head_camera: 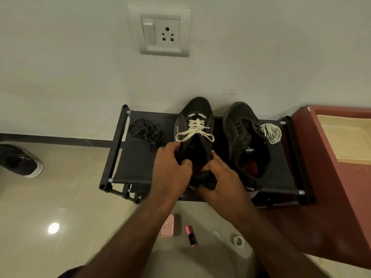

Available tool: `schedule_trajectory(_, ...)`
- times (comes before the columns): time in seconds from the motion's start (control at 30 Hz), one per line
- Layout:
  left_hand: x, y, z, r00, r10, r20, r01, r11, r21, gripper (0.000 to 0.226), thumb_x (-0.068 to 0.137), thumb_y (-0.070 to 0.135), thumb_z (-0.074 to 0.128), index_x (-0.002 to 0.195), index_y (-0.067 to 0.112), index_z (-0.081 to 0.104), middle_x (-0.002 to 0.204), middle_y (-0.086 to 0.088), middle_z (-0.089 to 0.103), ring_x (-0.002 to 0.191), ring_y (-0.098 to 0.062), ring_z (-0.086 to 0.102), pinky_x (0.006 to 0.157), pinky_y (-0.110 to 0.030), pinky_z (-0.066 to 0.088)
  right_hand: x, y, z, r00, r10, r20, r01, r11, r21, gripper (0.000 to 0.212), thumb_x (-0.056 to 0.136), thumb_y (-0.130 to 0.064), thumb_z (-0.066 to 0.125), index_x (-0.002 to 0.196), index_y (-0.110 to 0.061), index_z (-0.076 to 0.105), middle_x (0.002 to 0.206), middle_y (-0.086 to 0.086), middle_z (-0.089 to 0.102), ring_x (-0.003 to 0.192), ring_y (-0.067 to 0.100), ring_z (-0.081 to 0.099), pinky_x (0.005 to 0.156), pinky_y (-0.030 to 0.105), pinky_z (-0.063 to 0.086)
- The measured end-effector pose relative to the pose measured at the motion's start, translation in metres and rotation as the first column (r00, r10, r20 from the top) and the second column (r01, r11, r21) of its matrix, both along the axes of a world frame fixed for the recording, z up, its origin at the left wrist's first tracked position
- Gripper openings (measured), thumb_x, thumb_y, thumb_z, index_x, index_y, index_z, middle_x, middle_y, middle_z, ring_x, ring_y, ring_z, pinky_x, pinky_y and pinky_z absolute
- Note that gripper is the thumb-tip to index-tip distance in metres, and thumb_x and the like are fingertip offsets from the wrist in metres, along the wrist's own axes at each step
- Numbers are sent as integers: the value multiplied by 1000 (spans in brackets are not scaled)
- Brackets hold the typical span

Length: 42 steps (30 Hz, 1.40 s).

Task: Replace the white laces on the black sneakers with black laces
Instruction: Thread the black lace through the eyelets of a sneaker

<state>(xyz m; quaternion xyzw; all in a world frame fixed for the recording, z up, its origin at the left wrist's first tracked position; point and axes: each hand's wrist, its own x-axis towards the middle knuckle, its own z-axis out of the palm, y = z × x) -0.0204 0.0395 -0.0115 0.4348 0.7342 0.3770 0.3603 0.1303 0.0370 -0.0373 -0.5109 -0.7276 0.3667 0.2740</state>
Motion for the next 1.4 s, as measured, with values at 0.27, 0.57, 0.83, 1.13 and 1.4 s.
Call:
schedule_trajectory(0.27,-1,-63,11,999,-32,6,32,999,0,76,83,20,70,146,36,31,122,5,56,108,-9,58,84,-23,51,22,-53,22,994,101,-37,-103,993,-62,29,72,-10,82,79,-19,55,108,-4,60,107,13,62,83,42,56)
schedule_trajectory(0.57,14,-71,8,867,-280,-412,234,959,-159,51,90,31,64,139,26,49,120,-4,54,108,-25,57,88,-33,45,28,-78,19,994,108,-2,-105,969,-223,23,66,-29,70,83,-19,58,121,-4,51,114,4,54,93,24,49)
schedule_trajectory(0.83,17,-67,4,864,-217,-455,173,975,-136,45,88,32,65,131,24,56,114,-2,57,101,-21,59,86,-35,50,9,-41,12,976,-207,-71,190,961,-202,62,81,-28,76,134,-30,42,130,-5,55,118,8,57,99,37,53)
schedule_trajectory(1.13,8,-69,4,931,-90,-353,131,987,96,59,81,54,49,131,23,59,121,3,49,112,-12,47,92,-30,46,1,-36,11,981,-168,93,176,980,-92,60,88,-11,70,141,-21,45,141,-2,45,127,15,49,107,38,47)
schedule_trajectory(1.4,32,-47,-12,983,-83,-163,115,974,195,10,89,27,68,92,18,70,89,5,56,82,-7,55,72,-15,46,-5,-46,-3,972,-180,154,175,984,44,47,91,-14,67,135,-15,52,134,5,53,119,19,46,99,33,43)
